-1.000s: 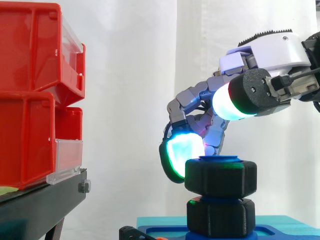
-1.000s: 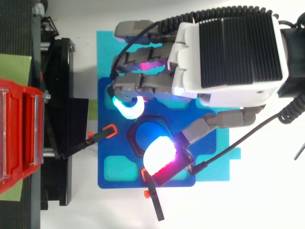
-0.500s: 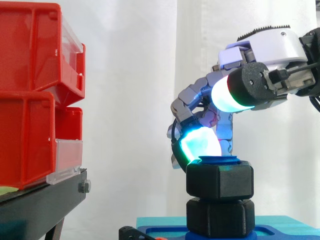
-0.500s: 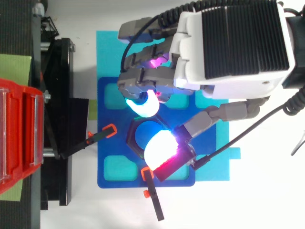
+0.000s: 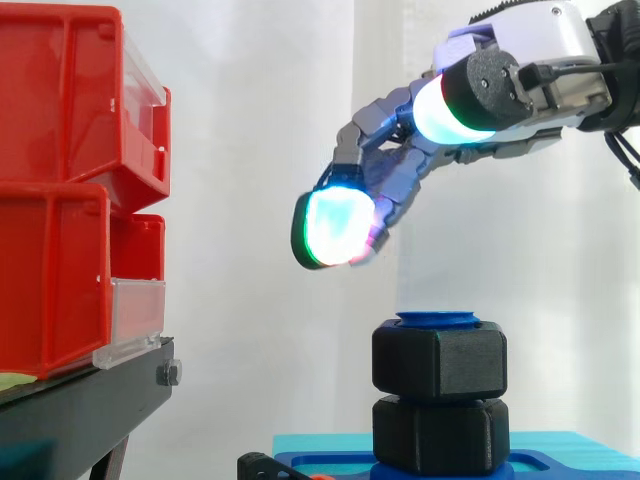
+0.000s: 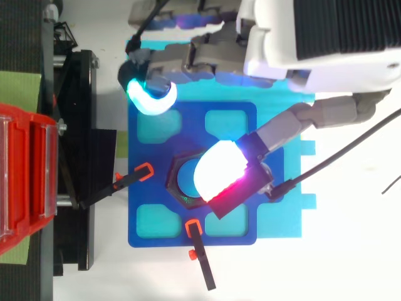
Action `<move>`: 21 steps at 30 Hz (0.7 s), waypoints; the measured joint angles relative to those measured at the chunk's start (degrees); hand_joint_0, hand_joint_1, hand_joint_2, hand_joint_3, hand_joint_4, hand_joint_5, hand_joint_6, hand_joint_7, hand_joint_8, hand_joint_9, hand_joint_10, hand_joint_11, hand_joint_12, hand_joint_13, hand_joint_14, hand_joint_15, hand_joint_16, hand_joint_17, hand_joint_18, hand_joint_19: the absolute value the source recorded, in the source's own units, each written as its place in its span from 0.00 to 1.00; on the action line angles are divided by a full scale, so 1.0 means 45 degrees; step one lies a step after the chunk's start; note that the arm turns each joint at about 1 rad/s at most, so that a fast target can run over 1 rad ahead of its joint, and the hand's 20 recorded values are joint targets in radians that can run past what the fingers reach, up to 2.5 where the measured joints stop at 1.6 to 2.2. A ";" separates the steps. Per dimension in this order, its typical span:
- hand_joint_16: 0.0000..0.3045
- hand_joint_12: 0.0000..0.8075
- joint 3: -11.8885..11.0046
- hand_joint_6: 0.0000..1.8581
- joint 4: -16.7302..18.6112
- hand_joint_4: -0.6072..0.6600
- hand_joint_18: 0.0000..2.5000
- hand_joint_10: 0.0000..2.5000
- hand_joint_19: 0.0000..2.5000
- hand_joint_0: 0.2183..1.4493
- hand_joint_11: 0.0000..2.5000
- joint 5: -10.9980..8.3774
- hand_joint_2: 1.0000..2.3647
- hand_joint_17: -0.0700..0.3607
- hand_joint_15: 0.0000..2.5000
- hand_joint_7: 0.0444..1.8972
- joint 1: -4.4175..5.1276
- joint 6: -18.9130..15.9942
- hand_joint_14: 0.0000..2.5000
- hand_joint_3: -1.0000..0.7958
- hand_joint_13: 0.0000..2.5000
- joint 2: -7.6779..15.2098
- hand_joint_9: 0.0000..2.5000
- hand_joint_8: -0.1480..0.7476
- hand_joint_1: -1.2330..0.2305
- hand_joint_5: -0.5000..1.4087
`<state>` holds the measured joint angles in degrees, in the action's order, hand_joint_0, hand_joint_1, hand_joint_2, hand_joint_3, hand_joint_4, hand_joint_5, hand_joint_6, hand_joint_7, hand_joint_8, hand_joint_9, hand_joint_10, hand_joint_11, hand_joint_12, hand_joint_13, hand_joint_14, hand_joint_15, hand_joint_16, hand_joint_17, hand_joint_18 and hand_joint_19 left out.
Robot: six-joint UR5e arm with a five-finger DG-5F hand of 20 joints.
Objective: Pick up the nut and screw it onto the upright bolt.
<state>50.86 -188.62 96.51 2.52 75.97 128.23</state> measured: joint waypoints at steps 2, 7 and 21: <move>0.15 0.41 -0.0046 0.27 -0.0049 0.58 0.00 0.00 0.00 0.22 0.00 0.0051 0.00 0.41 0.00 0.33 -0.0019 0.0079 0.00 0.28 0.00 0.0000 0.11 0.40 0.78 0.15; 0.16 0.41 0.0371 0.27 -0.0049 0.57 0.00 0.00 0.00 0.21 0.00 0.0042 0.00 0.42 0.00 0.31 0.0109 0.0123 0.00 0.28 0.00 0.0001 0.08 0.39 0.81 0.15; 0.16 0.41 0.1292 0.27 0.1475 0.59 0.00 0.00 0.00 0.21 0.00 -0.0361 0.00 0.42 0.00 0.33 0.0660 -0.0370 0.00 0.28 0.00 0.0001 0.07 0.39 0.84 0.16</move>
<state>56.68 -181.98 94.88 5.49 74.31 128.23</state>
